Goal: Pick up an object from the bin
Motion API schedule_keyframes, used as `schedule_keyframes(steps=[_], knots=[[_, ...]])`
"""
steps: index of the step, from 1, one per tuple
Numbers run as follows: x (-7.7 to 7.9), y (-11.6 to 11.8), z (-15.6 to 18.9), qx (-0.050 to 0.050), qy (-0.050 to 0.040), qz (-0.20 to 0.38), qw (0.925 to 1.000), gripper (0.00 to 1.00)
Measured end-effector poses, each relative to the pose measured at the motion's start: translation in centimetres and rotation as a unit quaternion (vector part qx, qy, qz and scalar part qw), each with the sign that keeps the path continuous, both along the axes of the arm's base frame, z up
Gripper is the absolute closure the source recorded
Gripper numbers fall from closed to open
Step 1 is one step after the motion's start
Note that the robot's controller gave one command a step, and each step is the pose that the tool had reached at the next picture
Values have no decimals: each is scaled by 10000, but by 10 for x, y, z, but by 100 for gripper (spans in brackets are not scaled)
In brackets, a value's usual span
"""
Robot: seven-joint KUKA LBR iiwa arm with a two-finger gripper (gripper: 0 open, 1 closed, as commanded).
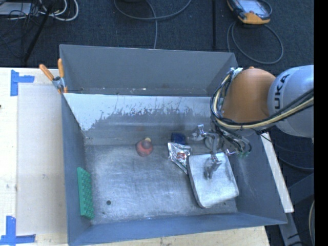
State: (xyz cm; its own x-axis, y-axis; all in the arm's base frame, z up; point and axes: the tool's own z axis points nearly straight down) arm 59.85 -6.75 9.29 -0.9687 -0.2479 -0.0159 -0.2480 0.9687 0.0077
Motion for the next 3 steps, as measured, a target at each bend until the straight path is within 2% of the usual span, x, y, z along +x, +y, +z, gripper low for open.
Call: schedule_keyframes(steps=[1,2,3], knots=[[13,76,-4,-34,43,-265,9996,0],[12,72,-5,-53,62,-279,9996,100],[1,60,110,-56,27,-89,9999,100]])
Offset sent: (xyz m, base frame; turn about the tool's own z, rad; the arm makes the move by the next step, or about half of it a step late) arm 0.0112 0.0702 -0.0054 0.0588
